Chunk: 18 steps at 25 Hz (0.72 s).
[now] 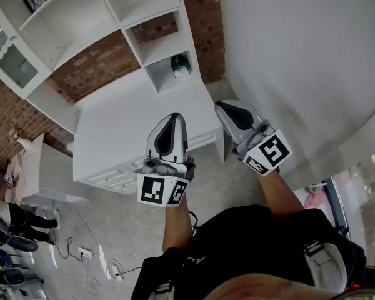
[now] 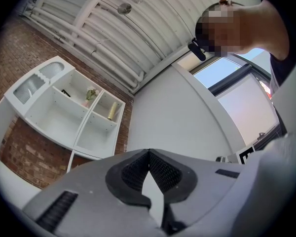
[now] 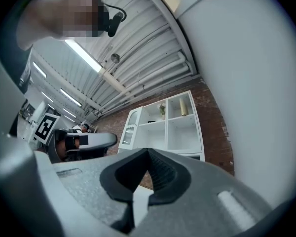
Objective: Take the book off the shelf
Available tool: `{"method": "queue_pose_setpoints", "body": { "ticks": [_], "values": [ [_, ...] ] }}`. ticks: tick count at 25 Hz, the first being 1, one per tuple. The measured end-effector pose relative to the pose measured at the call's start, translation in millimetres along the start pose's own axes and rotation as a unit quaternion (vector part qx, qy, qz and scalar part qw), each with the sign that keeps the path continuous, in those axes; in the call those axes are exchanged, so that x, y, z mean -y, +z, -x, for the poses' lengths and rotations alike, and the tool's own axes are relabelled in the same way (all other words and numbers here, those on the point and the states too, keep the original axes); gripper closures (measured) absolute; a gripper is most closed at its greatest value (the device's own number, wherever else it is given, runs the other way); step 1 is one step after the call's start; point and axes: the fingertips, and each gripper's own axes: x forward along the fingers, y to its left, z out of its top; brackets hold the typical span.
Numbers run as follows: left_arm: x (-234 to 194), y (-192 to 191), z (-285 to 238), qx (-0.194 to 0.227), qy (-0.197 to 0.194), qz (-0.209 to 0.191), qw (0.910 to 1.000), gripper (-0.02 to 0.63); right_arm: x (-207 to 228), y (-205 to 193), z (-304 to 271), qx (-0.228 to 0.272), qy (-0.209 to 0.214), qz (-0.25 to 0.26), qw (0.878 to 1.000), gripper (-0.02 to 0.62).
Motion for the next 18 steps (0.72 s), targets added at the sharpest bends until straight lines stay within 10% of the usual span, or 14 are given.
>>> {"method": "queue_pose_setpoints", "body": {
  "ticks": [18],
  "values": [
    [-77.6, -15.2, -39.7, -0.005, 0.007, -0.023, 0.9997, 0.607, 31.7, -19.3, -73.5, 0.022, 0.002, 0.031, 0.999, 0.594]
  ]
}}
